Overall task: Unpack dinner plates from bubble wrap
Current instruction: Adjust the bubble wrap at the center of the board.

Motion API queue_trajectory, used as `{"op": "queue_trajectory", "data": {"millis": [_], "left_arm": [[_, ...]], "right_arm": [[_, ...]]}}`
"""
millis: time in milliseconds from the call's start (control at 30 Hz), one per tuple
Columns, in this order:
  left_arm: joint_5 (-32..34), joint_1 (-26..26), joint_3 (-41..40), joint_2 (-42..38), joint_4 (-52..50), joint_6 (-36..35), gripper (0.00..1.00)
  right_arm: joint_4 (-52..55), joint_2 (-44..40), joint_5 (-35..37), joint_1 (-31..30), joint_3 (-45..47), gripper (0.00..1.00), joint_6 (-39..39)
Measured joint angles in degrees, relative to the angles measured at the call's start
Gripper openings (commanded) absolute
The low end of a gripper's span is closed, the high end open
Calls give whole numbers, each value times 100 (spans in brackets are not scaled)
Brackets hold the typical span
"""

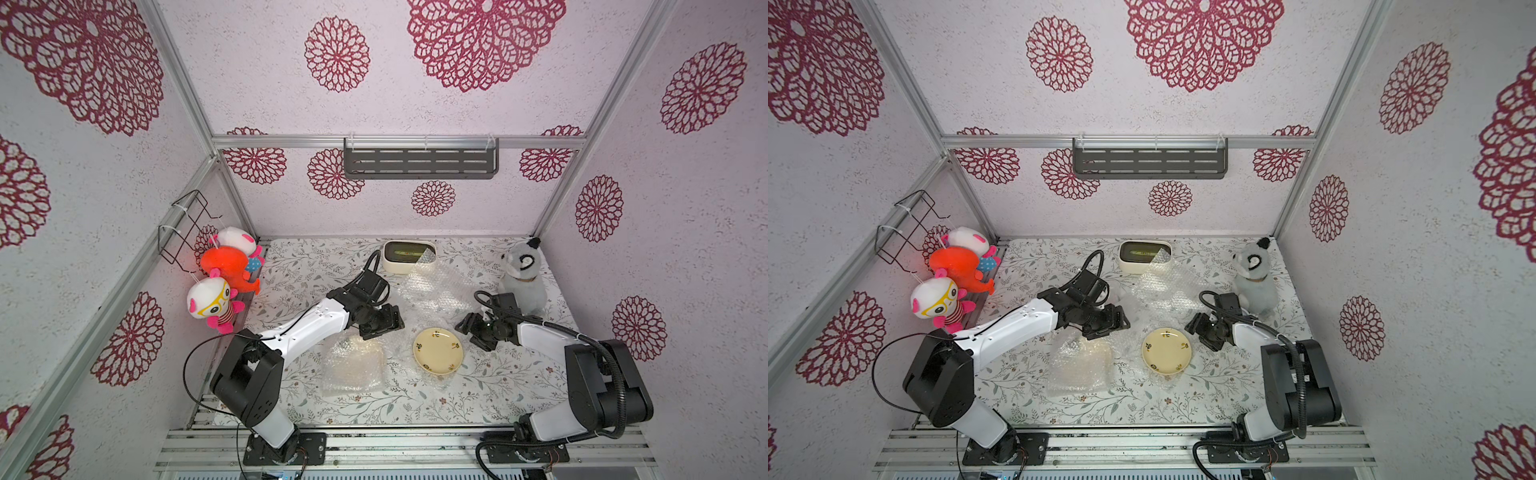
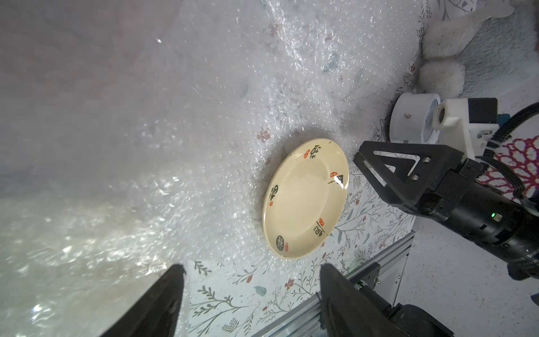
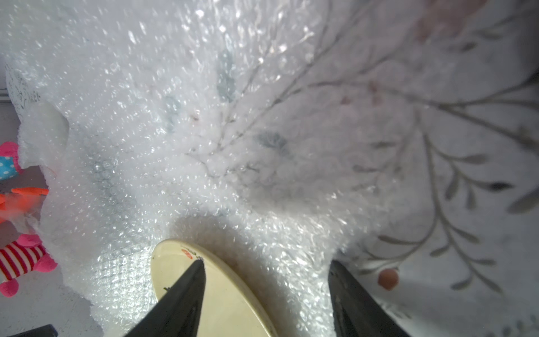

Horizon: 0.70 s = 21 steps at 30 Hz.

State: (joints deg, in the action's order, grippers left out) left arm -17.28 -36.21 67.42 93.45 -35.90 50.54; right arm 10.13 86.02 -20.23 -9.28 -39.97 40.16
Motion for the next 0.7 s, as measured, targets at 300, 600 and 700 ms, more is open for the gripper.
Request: {"op": "queue_trajectory", "data": {"millis": [300, 600, 700], "left_arm": [[7, 52, -2, -11, -22, 0, 77], [22, 74, -17, -26, -107, -4, 77], [22, 81, -79, -90, -133, -9, 77]], "right_arm": [[282, 442, 79, 304, -505, 69, -411], [457, 977, 201, 531, -1143, 68, -721], [490, 1032, 203, 555, -1235, 68, -813]]}}
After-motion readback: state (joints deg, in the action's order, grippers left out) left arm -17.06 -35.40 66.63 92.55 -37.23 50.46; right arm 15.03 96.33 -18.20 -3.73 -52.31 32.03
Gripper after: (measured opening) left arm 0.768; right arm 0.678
